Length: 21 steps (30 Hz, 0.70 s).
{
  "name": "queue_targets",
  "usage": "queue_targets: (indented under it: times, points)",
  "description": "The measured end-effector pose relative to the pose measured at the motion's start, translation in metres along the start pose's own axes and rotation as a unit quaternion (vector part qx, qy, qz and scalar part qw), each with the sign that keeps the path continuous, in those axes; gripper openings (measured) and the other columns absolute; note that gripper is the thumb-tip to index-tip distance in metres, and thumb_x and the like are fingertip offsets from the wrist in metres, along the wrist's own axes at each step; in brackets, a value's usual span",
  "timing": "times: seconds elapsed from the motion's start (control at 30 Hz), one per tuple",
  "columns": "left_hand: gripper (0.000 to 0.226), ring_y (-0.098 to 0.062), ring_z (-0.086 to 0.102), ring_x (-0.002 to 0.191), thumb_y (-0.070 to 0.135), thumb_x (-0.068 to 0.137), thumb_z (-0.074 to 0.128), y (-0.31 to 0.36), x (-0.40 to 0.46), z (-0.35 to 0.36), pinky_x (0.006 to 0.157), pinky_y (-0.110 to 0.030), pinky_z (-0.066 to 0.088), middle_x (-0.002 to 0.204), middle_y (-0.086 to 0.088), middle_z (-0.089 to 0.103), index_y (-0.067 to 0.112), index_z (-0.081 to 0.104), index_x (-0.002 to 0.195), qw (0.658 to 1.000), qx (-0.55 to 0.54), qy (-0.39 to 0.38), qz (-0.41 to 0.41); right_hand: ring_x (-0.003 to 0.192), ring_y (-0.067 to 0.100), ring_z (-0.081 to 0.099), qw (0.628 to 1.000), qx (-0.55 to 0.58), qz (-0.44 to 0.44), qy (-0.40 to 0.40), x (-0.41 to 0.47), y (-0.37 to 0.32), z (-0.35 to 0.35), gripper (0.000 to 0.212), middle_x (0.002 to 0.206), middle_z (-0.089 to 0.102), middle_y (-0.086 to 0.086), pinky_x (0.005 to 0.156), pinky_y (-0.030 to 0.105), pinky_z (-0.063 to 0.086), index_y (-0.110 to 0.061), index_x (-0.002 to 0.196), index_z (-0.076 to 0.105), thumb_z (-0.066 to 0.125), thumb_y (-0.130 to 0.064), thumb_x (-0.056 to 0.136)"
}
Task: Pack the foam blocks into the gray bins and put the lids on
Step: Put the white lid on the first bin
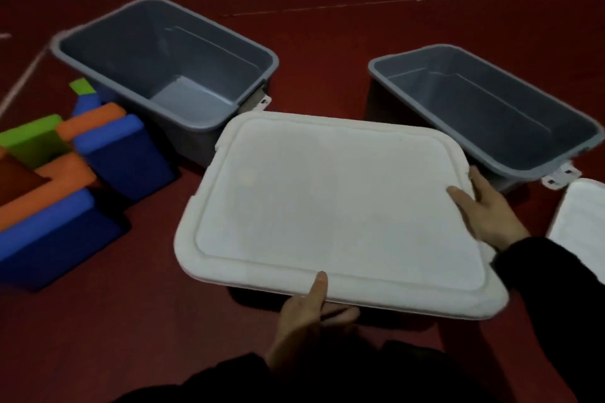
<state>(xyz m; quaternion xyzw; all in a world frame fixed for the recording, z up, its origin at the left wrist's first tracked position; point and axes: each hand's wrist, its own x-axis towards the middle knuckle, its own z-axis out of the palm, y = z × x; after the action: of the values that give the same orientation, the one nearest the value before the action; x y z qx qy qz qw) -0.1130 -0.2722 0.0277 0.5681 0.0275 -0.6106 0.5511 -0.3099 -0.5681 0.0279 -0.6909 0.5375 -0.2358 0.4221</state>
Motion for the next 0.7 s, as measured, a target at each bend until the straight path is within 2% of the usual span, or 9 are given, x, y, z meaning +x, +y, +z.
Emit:
queue_targets:
  times: [0.07, 0.13, 0.27, 0.37, 0.47, 0.53, 0.57, 0.63, 0.7]
  points:
    - [0.077, -0.035, 0.075, 0.093, 0.071, 0.084, 0.052, 0.003, 0.003, -0.010, 0.090, -0.048, 0.058, 0.106, -0.021, 0.075, 0.004, 0.065, 0.120, 0.999, 0.012, -0.002, -0.043, 0.139, 0.012, 0.042, 0.998, -0.057, -0.017, -0.007, 0.029, -0.010, 0.002, 0.067, 0.153, 0.042, -0.012, 0.115, 0.027, 0.026, -0.022, 0.160, 0.032, 0.060, -0.038, 0.102]
    - [0.084, -0.033, 0.075, 0.099, 0.081, 0.081, 0.048, 0.015, 0.011, -0.032, 0.093, -0.050, 0.058, 0.115, -0.018, 0.073, 0.017, 0.059, 0.134, 0.999, 0.001, 0.035, -0.012, 0.146, 0.024, 0.039, 0.992, -0.124, -0.025, 0.003, 0.063, -0.018, 0.011, 0.064, 0.160, 0.042, 0.003, 0.120, 0.031, 0.024, -0.017, 0.159, 0.035, 0.054, -0.043, 0.104]
    - [0.093, -0.031, 0.074, 0.100, 0.086, 0.074, 0.050, 0.028, 0.010, -0.051, 0.065, -0.036, 0.062, 0.120, -0.015, 0.071, 0.023, 0.052, 0.143, 0.995, -0.007, 0.089, 0.040, 0.140, 0.039, 0.044, 0.977, -0.205, -0.056, 0.003, 0.112, -0.045, 0.036, 0.055, 0.153, 0.048, 0.018, 0.122, 0.044, 0.028, -0.014, 0.153, 0.040, 0.044, -0.040, 0.104]
    - [0.082, -0.032, 0.071, 0.095, 0.087, 0.080, 0.041, 0.027, 0.011, -0.061, 0.056, -0.034, 0.060, 0.113, -0.012, 0.070, 0.025, 0.054, 0.132, 0.977, -0.052, 0.190, 0.086, 0.143, 0.031, 0.044, 0.987, -0.151, -0.060, -0.011, 0.096, -0.053, 0.041, 0.057, 0.155, 0.048, 0.013, 0.117, 0.031, 0.029, -0.011, 0.155, 0.038, 0.051, -0.034, 0.105]
    - [0.118, -0.035, 0.058, 0.122, 0.101, 0.060, 0.047, 0.036, 0.015, -0.094, 0.093, -0.054, 0.054, 0.147, -0.010, 0.048, 0.025, 0.035, 0.149, 0.929, 0.016, 0.341, 0.145, 0.130, 0.020, 0.055, 0.997, -0.065, -0.045, 0.007, 0.064, -0.052, 0.026, 0.054, 0.145, 0.059, 0.001, 0.107, 0.030, 0.040, -0.018, 0.150, 0.049, 0.060, -0.036, 0.100]
    - [0.111, -0.035, 0.037, 0.143, 0.084, 0.076, 0.057, 0.059, 0.009, -0.113, 0.116, -0.054, 0.035, 0.165, -0.012, 0.021, 0.024, 0.017, 0.160, 0.886, 0.083, 0.406, 0.208, 0.127, 0.022, 0.056, 0.997, -0.049, -0.047, 0.019, 0.049, -0.041, 0.013, 0.055, 0.143, 0.059, 0.003, 0.107, 0.036, 0.042, -0.019, 0.148, 0.052, 0.065, -0.036, 0.097]
    - [0.100, -0.031, 0.029, 0.149, 0.069, 0.087, 0.060, 0.074, 0.008, -0.120, 0.121, -0.047, 0.028, 0.167, -0.012, 0.015, 0.021, 0.014, 0.161, 0.863, 0.122, 0.421, 0.251, 0.129, 0.025, 0.055, 0.999, -0.039, -0.029, 0.010, 0.043, -0.036, 0.010, 0.059, 0.147, 0.056, 0.007, 0.108, 0.037, 0.040, -0.016, 0.150, 0.049, 0.067, -0.036, 0.097]
    - [0.082, -0.027, 0.033, 0.148, 0.053, 0.096, 0.060, 0.108, 0.013, -0.127, 0.119, -0.039, 0.030, 0.165, -0.011, 0.025, 0.015, 0.024, 0.160, 0.848, 0.213, 0.390, 0.289, 0.129, 0.030, 0.056, 0.998, 0.008, 0.067, -0.019, 0.035, -0.020, 0.003, 0.065, 0.147, 0.056, 0.012, 0.109, 0.040, 0.039, -0.013, 0.147, 0.052, 0.068, -0.047, 0.094]
    - [0.077, -0.022, 0.056, 0.129, 0.058, 0.092, 0.062, 0.135, 0.026, -0.128, 0.101, -0.034, 0.048, 0.150, -0.006, 0.049, 0.012, 0.040, 0.151, 0.881, 0.238, 0.320, 0.253, 0.111, 0.029, 0.066, 0.975, 0.112, 0.176, -0.077, 0.030, -0.014, 0.003, 0.056, 0.125, 0.070, 0.011, 0.107, 0.041, 0.043, -0.015, 0.124, 0.069, 0.070, -0.056, 0.087]
